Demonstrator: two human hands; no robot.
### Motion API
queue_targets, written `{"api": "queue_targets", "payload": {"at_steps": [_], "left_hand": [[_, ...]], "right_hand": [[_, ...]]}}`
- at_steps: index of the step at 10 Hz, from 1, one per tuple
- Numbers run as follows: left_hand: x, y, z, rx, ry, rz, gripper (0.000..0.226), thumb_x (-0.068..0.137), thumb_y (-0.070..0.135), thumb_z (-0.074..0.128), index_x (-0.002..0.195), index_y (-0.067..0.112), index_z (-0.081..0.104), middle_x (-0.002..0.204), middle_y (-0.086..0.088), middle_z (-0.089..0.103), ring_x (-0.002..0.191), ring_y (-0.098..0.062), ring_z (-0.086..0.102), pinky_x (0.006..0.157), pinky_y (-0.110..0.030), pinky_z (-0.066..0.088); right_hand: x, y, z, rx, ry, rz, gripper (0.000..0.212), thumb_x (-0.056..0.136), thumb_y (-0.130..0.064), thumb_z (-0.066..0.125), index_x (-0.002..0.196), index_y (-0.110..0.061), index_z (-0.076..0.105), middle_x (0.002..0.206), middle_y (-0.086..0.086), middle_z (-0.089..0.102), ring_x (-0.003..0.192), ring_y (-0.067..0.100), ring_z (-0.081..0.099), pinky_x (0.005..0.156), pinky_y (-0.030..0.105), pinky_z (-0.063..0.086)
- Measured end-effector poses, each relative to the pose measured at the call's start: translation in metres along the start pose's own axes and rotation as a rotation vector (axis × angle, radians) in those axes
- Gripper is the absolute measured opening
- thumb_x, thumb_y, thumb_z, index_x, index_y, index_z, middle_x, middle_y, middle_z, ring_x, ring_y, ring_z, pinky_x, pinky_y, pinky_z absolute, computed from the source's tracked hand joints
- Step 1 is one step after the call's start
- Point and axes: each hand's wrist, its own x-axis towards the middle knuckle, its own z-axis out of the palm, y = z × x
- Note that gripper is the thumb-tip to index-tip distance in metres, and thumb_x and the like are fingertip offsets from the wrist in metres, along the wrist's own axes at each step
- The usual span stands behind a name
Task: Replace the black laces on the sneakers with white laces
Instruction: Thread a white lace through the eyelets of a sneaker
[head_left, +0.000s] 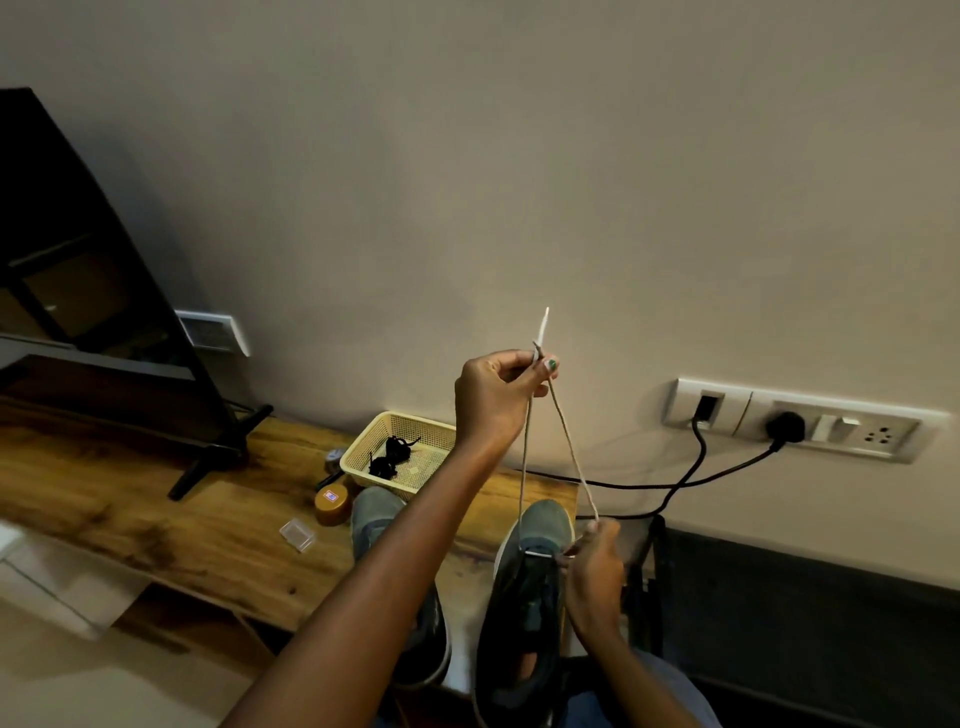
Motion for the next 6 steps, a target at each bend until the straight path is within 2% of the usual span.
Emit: {"api": "queue_targets", "payload": {"at_steps": [1, 2, 3, 4, 5, 6], "left_hand": [[-0.001, -0.004, 0.0, 0.013, -0.011, -0.006, 0.009, 0.084, 0.018, 0.071, 0.09, 0.013, 0.074, 0.085, -0.004, 0.074, 0.077, -0.019, 0.072, 0.082, -0.04, 0.057], [-0.003, -0.006, 0.001, -0.008, -0.007, -0.003, 0.01, 0.085, 0.018, 0.07, 0.092, 0.013, 0.073, 0.086, -0.004, 0.074, 0.078, -0.018, 0.071, 0.082, -0.04, 0.057], [-0.001, -0.002, 0.002, -0.032, 0.004, 0.01, 0.015, 0.085, 0.018, 0.069, 0.097, 0.011, 0.072, 0.088, -0.003, 0.074, 0.08, -0.015, 0.071, 0.081, -0.035, 0.058], [0.002, 0.002, 0.002, -0.037, -0.002, 0.04, 0.007, 0.085, 0.018, 0.069, 0.092, 0.018, 0.071, 0.089, -0.003, 0.074, 0.08, -0.014, 0.071, 0.079, -0.032, 0.058], [0.003, 0.003, 0.002, -0.012, -0.01, 0.061, 0.013, 0.086, 0.019, 0.068, 0.097, 0.013, 0.072, 0.092, -0.005, 0.074, 0.08, -0.013, 0.071, 0.078, -0.029, 0.058], [0.005, 0.004, 0.001, -0.007, -0.017, 0.073, 0.015, 0.086, 0.019, 0.068, 0.098, 0.011, 0.073, 0.092, -0.005, 0.074, 0.082, -0.014, 0.071, 0.078, -0.031, 0.058]], "right_hand": [[0.011, 0.015, 0.01, -0.006, -0.05, 0.023, 0.019, 0.095, -0.007, 0.048, 0.115, -0.005, 0.046, 0.091, 0.007, 0.058, 0.08, 0.026, 0.059, 0.071, 0.041, 0.05], [0.016, 0.017, 0.013, -0.03, -0.115, 0.092, 0.009, 0.1, -0.02, 0.044, 0.098, -0.013, 0.048, 0.083, 0.005, 0.059, 0.077, 0.024, 0.059, 0.071, 0.042, 0.052], [0.02, 0.026, 0.018, -0.119, -0.19, 0.075, 0.008, 0.095, -0.011, 0.051, 0.089, -0.013, 0.058, 0.082, 0.001, 0.058, 0.081, 0.021, 0.058, 0.075, 0.035, 0.048], [0.026, 0.034, 0.024, -0.175, -0.212, 0.103, 0.02, 0.092, -0.004, 0.053, 0.081, -0.017, 0.064, 0.082, 0.002, 0.063, 0.082, 0.019, 0.061, 0.074, 0.03, 0.048], [0.03, 0.035, 0.026, -0.148, -0.2, 0.16, 0.017, 0.091, -0.005, 0.058, 0.082, -0.017, 0.066, 0.084, 0.003, 0.066, 0.085, 0.019, 0.063, 0.078, 0.031, 0.05], [0.032, 0.037, 0.028, -0.129, -0.184, 0.193, 0.021, 0.091, -0.007, 0.06, 0.075, -0.021, 0.057, 0.085, 0.004, 0.065, 0.086, 0.02, 0.063, 0.081, 0.036, 0.052]]}}
